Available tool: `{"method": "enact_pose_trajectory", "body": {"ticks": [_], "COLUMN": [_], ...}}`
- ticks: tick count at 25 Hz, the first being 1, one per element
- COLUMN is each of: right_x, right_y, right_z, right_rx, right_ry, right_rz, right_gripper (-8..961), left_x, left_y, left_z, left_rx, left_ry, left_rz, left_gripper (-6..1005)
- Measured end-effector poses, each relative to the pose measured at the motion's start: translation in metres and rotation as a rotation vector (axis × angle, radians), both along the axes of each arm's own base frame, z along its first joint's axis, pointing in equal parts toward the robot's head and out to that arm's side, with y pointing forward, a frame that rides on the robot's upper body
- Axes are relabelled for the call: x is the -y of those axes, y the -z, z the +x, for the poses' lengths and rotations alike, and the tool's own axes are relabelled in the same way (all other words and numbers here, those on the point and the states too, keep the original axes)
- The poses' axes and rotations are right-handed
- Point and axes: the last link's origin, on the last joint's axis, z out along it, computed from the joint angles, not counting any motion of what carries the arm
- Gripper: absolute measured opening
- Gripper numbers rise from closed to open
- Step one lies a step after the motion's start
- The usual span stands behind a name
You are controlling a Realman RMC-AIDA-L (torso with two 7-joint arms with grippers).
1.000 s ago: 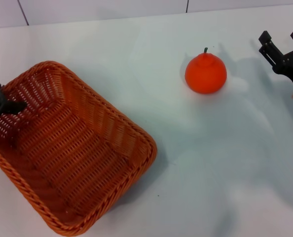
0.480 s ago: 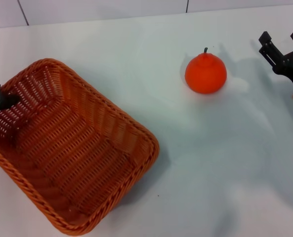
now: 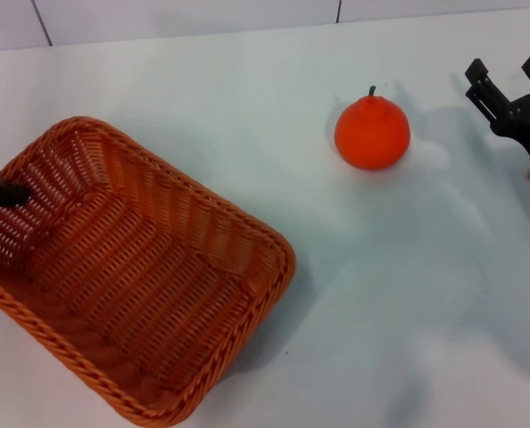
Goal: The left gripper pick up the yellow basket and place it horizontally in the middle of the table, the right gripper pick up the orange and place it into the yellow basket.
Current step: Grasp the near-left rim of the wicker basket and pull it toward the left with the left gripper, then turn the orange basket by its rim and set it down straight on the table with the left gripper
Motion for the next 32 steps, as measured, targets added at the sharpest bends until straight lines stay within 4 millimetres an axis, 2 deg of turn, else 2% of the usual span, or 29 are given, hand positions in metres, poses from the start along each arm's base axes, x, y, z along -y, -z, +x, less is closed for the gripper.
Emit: {"method": "enact_pose_trajectory", "body": {"ticks": [12, 21, 32], "right_x": [-0.001, -0.004, -0.006], "right_y": [0.001, 0.002, 0.002], "right_z": [-0.001, -0.003, -0.002], "right_rx": [0.007, 0.009, 0.013], "right_ry": [-0.008, -0.008, 0.0], "right_rz": [-0.01, -0.016, -0.022], "right_gripper": [924, 924, 924], "left_x": [0.007, 0.009, 0.021], "left_y": [-0.006, -0.017, -0.018], "left_z": [0.003, -0.004, -0.014], "left_rx": [0.242, 0.434, 0.659], "left_ry": [-0.247, -0.358, -0.422], "left_rz": [0.0, 0.047, 0.09], "left_gripper": [187, 168, 168]}}
